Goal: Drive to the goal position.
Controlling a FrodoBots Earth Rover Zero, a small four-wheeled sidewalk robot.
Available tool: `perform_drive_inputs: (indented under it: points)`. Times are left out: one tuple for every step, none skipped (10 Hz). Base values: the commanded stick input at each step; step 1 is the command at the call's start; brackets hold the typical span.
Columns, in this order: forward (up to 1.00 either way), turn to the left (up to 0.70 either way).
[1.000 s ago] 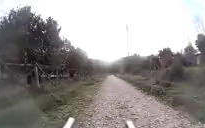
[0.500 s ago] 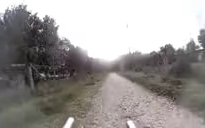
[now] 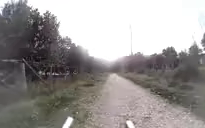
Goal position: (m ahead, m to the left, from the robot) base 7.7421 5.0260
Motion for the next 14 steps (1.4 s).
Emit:
perform_drive_inputs:
  points:
    - [0.70, 0.00]
    - [0.70, 0.00]
    - [0.70, 0.00]
    - [0.70, -0.22]
    - [0.70, -0.17]
    - [0.70, 0.00]
    - [0.70, 0.00]
    - [0.70, 0.00]
    - [0.70, 0.00]
    - [0.70, 0.00]
    - [0.70, 0.00]
    - [0.70, 0.00]
    - [0.70, 0.00]
    - [0.70, 0.00]
